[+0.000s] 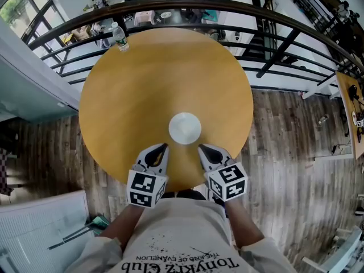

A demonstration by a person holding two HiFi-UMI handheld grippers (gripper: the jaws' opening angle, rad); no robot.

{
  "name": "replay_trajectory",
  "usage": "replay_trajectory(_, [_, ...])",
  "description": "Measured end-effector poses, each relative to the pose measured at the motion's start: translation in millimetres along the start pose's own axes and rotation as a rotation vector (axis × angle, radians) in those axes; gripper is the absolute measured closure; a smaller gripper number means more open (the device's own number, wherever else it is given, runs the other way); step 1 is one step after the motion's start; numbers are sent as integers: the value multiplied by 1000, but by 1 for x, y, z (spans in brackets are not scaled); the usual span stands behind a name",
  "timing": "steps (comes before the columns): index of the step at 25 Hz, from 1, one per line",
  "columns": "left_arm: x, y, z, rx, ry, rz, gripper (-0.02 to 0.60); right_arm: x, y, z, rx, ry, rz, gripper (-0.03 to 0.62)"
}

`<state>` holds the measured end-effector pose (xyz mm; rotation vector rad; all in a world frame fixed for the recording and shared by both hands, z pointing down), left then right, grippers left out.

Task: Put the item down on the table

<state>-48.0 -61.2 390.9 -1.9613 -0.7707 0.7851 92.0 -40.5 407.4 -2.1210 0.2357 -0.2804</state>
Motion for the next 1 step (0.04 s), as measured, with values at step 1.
replay_trajectory(1, [0, -1, 0, -1, 0, -1, 558, 0, 0, 0, 0, -1, 1, 569])
Point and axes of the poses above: the fingertips, and each gripper's own axes: z backward along the fingers, x to its right, y out of its top, the point moved 4 cm from there along z, backward along the fingers, and after that the axes turned 11 degrees about -y, right-handed, at the moved point
